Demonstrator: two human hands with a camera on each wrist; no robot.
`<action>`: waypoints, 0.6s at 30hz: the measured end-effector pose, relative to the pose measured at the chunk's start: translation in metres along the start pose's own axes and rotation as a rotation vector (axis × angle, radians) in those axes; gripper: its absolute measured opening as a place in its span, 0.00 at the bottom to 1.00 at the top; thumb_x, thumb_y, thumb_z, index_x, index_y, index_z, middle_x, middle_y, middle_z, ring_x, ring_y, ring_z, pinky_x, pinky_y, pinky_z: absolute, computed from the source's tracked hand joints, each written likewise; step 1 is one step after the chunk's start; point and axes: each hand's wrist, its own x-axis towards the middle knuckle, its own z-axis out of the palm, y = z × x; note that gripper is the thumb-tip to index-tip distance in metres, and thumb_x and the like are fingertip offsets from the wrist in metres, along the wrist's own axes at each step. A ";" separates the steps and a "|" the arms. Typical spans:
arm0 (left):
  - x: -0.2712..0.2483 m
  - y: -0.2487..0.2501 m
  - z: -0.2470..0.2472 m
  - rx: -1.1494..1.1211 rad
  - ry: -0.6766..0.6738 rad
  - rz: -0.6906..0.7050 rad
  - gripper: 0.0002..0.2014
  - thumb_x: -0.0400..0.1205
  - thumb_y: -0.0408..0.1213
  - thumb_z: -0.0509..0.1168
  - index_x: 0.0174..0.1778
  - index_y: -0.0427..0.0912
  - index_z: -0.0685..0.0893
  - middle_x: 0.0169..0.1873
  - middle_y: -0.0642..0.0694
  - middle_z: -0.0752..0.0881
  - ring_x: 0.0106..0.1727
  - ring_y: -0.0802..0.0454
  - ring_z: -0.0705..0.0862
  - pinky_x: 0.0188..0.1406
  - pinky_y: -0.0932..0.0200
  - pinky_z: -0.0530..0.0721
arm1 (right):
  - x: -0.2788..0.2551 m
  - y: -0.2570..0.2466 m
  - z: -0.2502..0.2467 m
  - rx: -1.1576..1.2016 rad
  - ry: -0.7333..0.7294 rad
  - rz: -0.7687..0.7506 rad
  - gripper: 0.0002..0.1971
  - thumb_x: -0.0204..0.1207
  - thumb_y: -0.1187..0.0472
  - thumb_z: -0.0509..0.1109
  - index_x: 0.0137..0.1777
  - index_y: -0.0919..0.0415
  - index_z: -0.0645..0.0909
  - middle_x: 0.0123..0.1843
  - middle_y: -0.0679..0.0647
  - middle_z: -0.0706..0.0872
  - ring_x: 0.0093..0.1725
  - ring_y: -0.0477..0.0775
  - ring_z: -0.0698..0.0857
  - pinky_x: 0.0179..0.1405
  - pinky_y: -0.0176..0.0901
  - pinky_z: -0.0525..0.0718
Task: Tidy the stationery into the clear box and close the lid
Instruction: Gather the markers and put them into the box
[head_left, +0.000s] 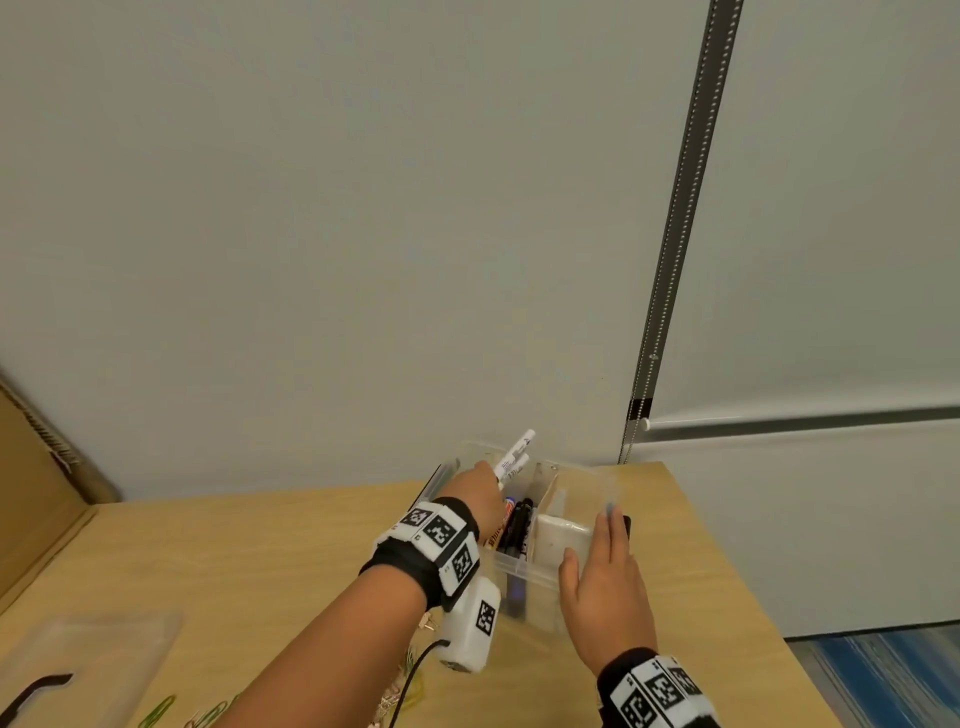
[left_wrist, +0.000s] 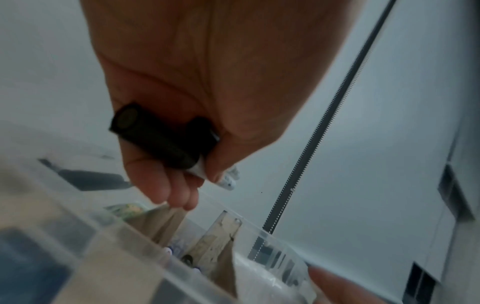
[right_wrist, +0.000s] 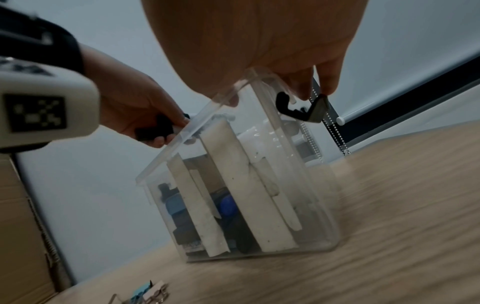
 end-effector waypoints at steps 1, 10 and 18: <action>-0.003 -0.002 0.002 0.041 -0.002 0.005 0.12 0.85 0.37 0.56 0.63 0.38 0.74 0.44 0.44 0.80 0.41 0.49 0.78 0.39 0.57 0.76 | 0.000 0.001 0.001 0.002 0.002 -0.002 0.33 0.84 0.47 0.47 0.84 0.62 0.45 0.86 0.53 0.41 0.81 0.52 0.61 0.79 0.47 0.65; -0.008 0.011 0.016 0.336 -0.033 0.006 0.12 0.84 0.36 0.58 0.61 0.38 0.80 0.54 0.42 0.87 0.53 0.43 0.86 0.43 0.54 0.79 | -0.002 -0.002 -0.002 -0.001 -0.014 -0.010 0.33 0.84 0.47 0.48 0.84 0.62 0.46 0.86 0.54 0.41 0.82 0.53 0.59 0.80 0.47 0.63; -0.009 0.006 0.015 0.153 0.091 0.066 0.13 0.86 0.40 0.54 0.66 0.43 0.66 0.50 0.41 0.85 0.43 0.44 0.84 0.37 0.52 0.79 | -0.001 -0.002 -0.002 -0.018 -0.011 -0.009 0.33 0.84 0.47 0.47 0.84 0.62 0.45 0.86 0.55 0.40 0.82 0.52 0.59 0.80 0.46 0.63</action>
